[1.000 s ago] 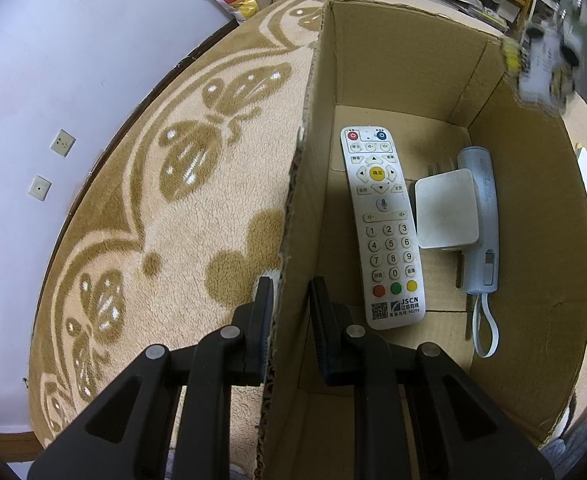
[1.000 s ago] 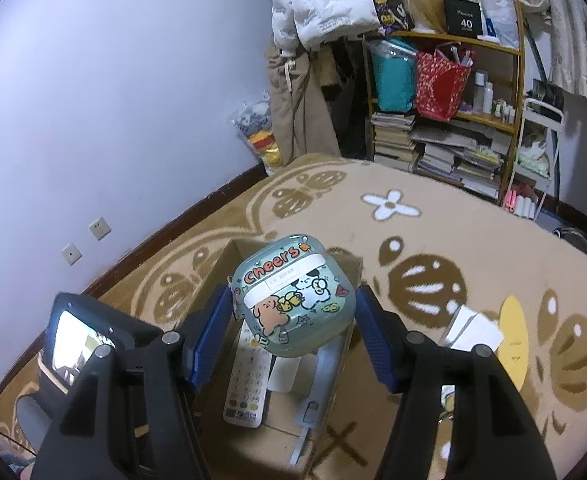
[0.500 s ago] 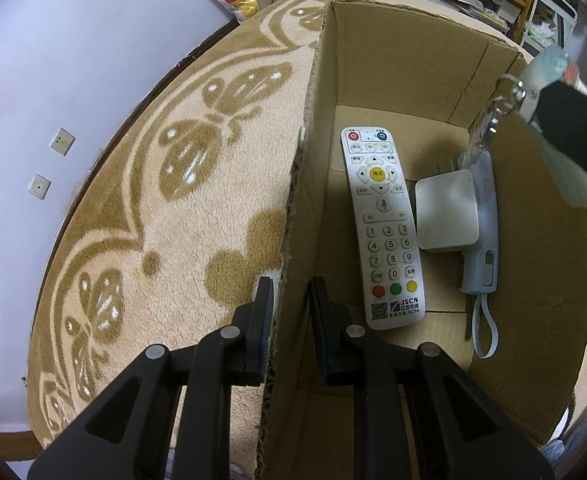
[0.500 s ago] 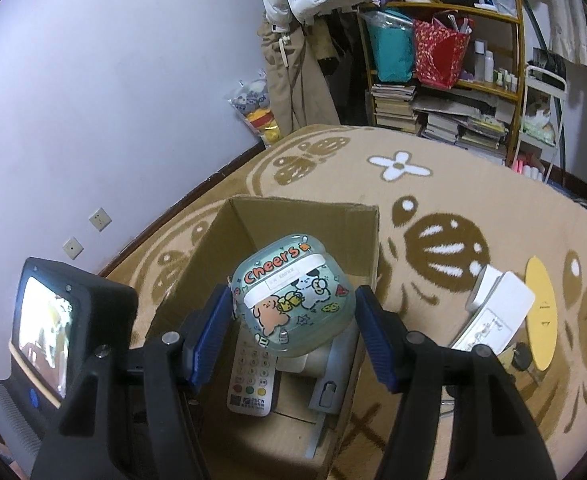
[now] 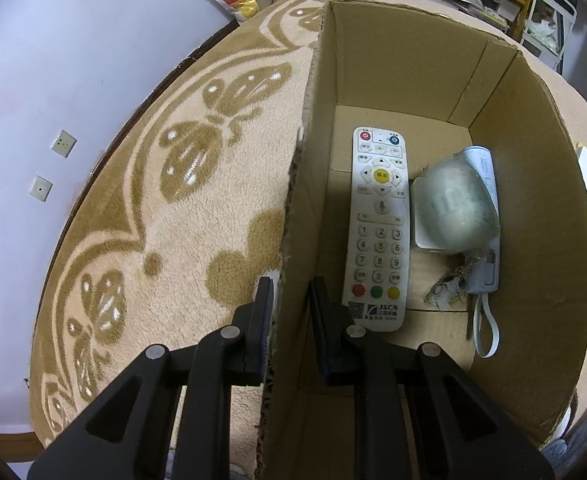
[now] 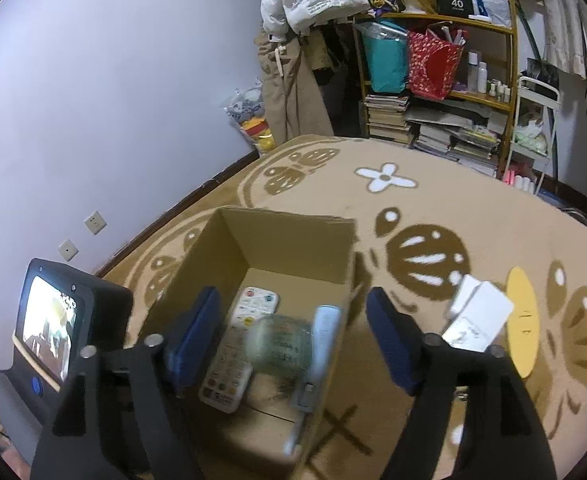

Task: Organize rigid objects
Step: 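Lower the keychain case onto the remote and open the right tool, then move the right tool back to the remaining keys on the pile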

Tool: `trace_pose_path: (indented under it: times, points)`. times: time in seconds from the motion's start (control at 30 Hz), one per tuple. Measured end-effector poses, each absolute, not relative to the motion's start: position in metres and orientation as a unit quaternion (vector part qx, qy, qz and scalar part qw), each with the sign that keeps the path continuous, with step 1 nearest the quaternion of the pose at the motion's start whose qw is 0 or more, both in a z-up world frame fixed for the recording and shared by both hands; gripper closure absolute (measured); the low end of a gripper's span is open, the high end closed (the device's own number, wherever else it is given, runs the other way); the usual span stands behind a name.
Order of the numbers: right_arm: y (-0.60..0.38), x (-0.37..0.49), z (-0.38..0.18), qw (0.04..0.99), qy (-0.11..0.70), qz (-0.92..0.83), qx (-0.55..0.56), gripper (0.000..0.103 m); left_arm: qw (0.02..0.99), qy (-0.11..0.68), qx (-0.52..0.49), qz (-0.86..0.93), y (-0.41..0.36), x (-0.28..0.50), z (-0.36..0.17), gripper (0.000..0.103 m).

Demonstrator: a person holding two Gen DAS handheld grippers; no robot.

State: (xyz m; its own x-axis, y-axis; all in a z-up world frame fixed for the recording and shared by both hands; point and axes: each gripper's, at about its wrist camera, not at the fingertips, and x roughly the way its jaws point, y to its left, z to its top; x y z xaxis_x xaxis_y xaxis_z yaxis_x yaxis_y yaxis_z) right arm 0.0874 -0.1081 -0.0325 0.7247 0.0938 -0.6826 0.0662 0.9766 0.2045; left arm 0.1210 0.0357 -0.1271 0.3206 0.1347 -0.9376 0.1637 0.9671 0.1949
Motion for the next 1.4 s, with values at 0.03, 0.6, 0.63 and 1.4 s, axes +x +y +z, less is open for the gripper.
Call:
trace_pose_path:
  times: [0.03, 0.6, 0.63, 1.4]
  points:
    - [-0.113, 0.085, -0.032, 0.922, 0.372, 0.0, 0.105, 0.017, 0.802, 0.583, 0.129, -0.008, 0.035, 0.121, -0.127, 0.084]
    - [-0.188, 0.07, -0.062, 0.893, 0.433, -0.046, 0.117, 0.017, 0.802, 0.583, 0.131, -0.007, 0.035, 0.122, -0.125, 0.084]
    - [-0.19, 0.068, -0.064, 0.891, 0.436, -0.047, 0.118, 0.017, 0.802, 0.583, 0.131, -0.007, 0.035, 0.122, -0.125, 0.084]
    - [-0.238, 0.057, -0.132, 0.834, 0.501, -0.069, 0.22, 0.025, 0.801, 0.583, 0.138, -0.008, 0.031, 0.121, -0.123, 0.086]
